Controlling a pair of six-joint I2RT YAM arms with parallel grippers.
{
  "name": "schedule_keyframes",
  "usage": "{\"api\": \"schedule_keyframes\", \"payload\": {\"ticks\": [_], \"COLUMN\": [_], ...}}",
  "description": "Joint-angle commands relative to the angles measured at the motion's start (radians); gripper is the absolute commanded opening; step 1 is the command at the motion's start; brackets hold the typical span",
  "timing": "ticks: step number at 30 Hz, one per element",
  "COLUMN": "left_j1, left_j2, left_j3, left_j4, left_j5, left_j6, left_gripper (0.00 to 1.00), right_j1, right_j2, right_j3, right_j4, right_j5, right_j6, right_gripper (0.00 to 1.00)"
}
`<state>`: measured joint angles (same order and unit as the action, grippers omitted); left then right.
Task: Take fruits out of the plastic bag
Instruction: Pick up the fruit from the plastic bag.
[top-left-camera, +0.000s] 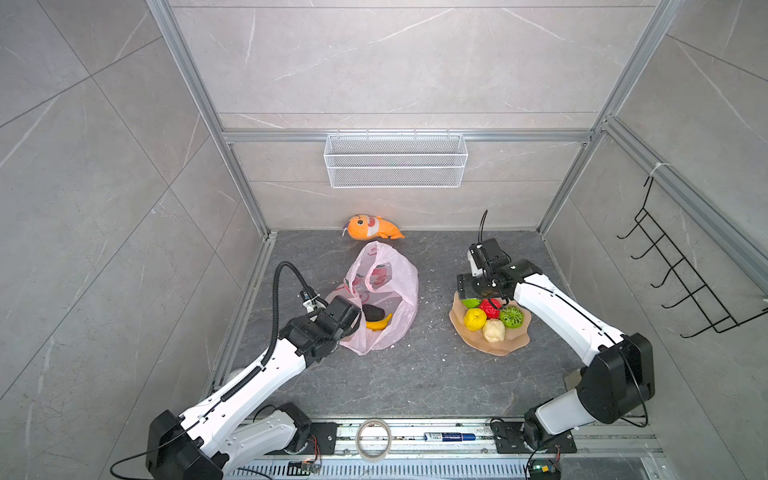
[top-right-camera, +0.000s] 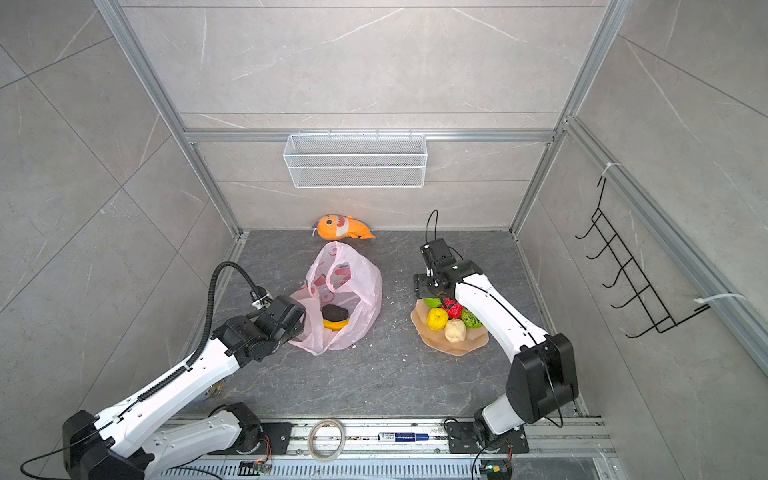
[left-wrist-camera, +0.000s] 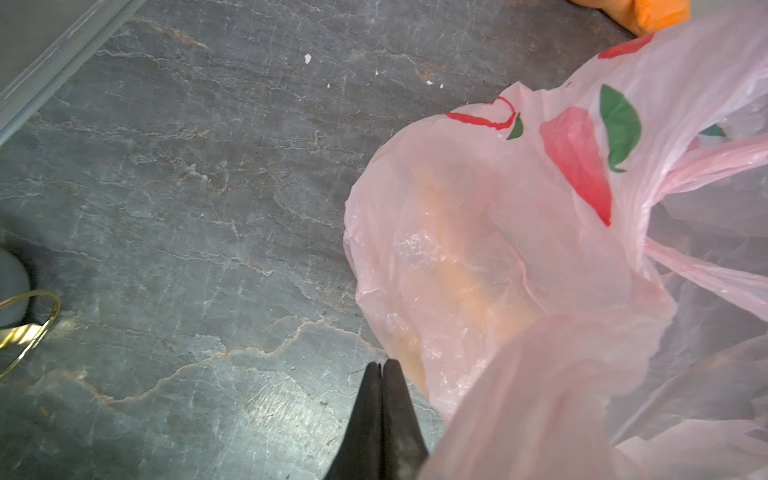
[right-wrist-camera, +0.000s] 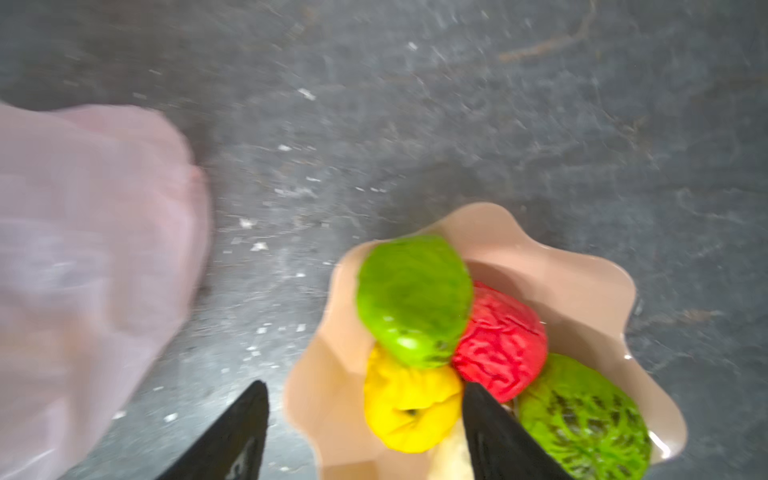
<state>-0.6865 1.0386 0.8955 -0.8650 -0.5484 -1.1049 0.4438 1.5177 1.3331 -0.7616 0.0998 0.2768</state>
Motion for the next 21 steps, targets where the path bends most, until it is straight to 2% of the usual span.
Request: {"api": "schedule_keyframes", "payload": {"ticks": [1,5,11,18,21], "left_j1": [0.005,0.005,0.003,0.003,0.003], "left_j2": [-0.05,-0.081,-0.084,-0.12,-0.13], "left_j3": [-0.012,-0.051,-0.056,-0.075,-0.086], "left_j4": [-0.103,-0.139,-0.204,-0.237,-0.227], "left_j5": [-0.035,-0.032,-0.042,-0.049,-0.034], "left_j6": [-0.048,-0.086,-0.114,-0.139,-0.151], "left_gripper": [0.0,0.0,0.0,0.0,0.0], "right_j1": [0.122,0.263,0.391,0.459,0.464], "right_j2": [-0.019,0.038,0.166,0.461,0.55], "right_j3": [0.066,0.091,0.178,0.403,0.46], "right_j4": [0.009,0.144,0.31,0.313,0.313], "right_j5": [-0.034,-0.092,-0.187,-0.246,-0.267], "right_j6": [0.045,0.122,0.191,0.199,0.197], "right_gripper": [0.72,0.69,0.65,0.48,0.44]}}
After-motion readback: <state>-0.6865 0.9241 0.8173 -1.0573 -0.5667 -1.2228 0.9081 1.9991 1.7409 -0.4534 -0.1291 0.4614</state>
